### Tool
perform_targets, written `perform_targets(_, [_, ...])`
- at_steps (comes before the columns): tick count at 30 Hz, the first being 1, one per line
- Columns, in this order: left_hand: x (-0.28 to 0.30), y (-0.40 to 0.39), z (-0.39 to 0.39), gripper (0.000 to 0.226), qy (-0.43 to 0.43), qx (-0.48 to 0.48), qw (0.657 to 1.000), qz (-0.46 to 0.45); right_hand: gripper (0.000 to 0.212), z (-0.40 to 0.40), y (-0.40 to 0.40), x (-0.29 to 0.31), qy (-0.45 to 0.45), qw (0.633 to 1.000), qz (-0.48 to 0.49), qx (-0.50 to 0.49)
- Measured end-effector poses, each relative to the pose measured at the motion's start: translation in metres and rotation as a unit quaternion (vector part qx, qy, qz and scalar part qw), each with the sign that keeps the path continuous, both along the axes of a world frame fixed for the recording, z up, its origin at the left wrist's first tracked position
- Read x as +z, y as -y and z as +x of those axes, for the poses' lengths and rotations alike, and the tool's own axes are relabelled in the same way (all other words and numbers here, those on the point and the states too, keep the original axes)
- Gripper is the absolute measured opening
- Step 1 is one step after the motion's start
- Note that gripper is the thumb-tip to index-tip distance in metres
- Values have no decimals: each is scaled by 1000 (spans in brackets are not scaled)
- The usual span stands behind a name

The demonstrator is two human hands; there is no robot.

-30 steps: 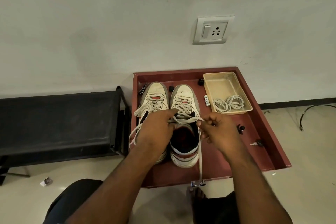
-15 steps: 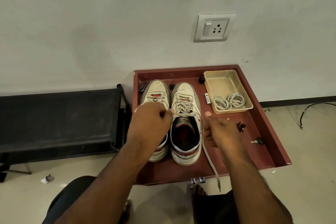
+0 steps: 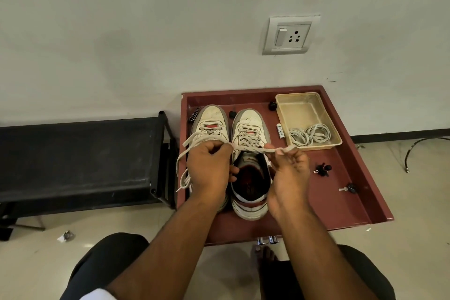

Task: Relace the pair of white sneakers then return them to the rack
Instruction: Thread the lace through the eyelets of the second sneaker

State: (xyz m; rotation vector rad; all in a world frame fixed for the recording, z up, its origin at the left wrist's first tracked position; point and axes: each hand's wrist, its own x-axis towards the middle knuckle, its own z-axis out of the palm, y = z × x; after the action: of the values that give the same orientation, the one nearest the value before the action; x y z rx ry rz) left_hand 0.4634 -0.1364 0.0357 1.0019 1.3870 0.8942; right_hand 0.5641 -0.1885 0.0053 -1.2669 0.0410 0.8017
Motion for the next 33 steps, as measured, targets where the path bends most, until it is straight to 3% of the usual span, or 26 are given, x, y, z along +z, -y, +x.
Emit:
perform_targets(4, [-4,2,0,2,33,36,999,-1,25,2,2,-2,-23,999,20,-32])
perform_targets(11, [-1,-1,-4,17,120,104,987,-12,34,3,1,-4,-49,998,20,-45])
perform_targets(15, [-2,2,-6,15,121,113,986,9,31,4,1,-7,-18,999,19,-43])
perform_targets(17, [0,-1,-10,20,79,22,996,42,31,4,2,-8,64,998,6,-6])
perform_targets(19, [1,-9,-16,29,-37,-146,984,99,31,4,3,-6,157,986,-22,52])
perform_targets(21, [2,-19,-20,41,-161,-301,927,157,28,5,6,-3,178,978,-28,107])
perform_targets(23, [3,-26,-20,41,-228,-390,872,190,32,8,8,-4,197,968,-34,154])
perform_targets(27, [7,-29,-14,15,-318,-414,815,252,37,11,7,-7,305,930,-84,185])
perform_targets(30, [8,-29,-12,6,-350,-356,824,268,30,11,8,-3,345,917,-103,173])
perform_targets(33, [2,-26,-10,14,-370,-297,833,283,25,10,8,-3,373,907,-112,158])
